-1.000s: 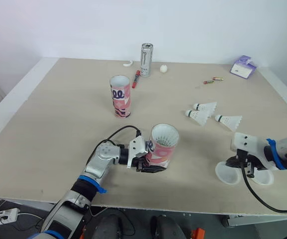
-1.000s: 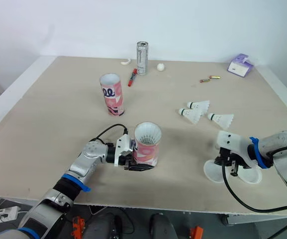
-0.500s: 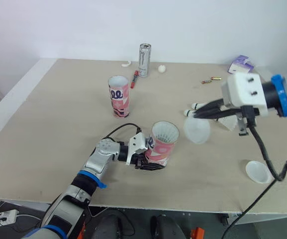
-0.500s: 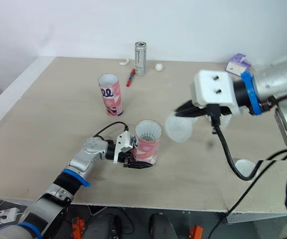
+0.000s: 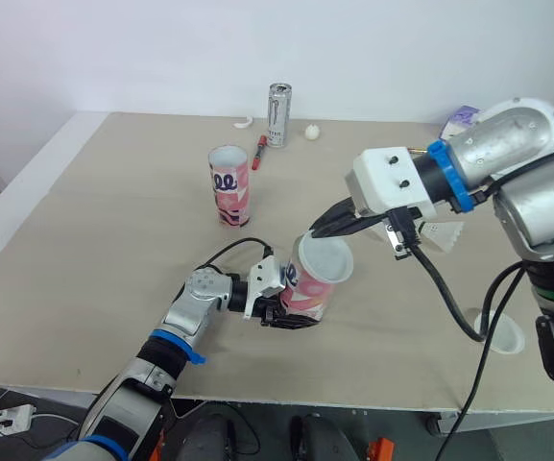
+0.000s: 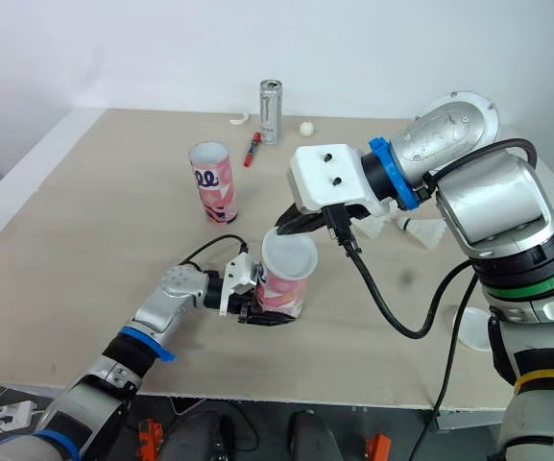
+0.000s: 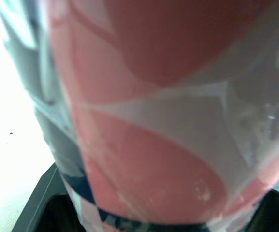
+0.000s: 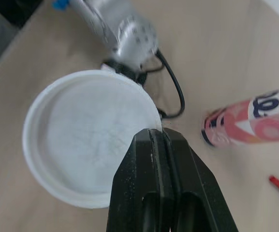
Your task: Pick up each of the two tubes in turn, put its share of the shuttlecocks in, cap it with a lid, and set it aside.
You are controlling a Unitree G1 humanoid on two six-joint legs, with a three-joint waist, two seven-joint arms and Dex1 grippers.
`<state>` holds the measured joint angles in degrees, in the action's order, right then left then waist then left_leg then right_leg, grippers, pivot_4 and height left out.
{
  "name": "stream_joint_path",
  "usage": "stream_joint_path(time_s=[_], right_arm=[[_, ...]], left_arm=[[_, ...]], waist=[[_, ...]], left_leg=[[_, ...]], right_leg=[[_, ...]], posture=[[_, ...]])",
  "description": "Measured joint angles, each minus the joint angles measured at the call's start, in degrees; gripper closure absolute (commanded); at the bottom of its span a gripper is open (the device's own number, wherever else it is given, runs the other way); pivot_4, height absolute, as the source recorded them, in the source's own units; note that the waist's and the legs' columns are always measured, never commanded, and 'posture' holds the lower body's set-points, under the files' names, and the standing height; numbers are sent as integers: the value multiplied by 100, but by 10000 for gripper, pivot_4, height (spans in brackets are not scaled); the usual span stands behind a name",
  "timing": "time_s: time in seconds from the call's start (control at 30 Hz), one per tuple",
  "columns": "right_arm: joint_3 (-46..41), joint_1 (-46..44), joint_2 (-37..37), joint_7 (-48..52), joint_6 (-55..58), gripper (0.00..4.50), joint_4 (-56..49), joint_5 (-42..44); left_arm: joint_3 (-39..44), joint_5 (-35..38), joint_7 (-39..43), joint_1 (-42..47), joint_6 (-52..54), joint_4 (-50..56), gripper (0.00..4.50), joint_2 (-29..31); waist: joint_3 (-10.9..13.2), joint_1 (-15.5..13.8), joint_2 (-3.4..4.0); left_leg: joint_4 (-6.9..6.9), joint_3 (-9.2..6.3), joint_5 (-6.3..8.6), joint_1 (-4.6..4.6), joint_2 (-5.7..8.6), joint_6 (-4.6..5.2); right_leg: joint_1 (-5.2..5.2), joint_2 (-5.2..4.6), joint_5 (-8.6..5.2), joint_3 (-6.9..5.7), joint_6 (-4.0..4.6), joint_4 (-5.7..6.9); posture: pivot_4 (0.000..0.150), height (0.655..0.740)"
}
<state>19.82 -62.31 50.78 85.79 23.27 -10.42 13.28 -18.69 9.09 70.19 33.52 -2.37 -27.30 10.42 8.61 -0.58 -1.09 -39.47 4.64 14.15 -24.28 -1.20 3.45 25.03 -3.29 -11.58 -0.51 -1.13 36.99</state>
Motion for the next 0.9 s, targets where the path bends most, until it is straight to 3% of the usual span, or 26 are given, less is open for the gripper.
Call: stream_joint_path(time_s=[0.9], right_arm=[[94,118,-388,132,-865,43524,391,-650]], left_arm=[[-25,-1,-111,-136,81,218,14881,29]], waist=[[0,2,0]], left_leg=[[1,-2,0,0,-1,0]], right_leg=[[-1,2,-1,-3,2,1]], posture=[[1500,7400]])
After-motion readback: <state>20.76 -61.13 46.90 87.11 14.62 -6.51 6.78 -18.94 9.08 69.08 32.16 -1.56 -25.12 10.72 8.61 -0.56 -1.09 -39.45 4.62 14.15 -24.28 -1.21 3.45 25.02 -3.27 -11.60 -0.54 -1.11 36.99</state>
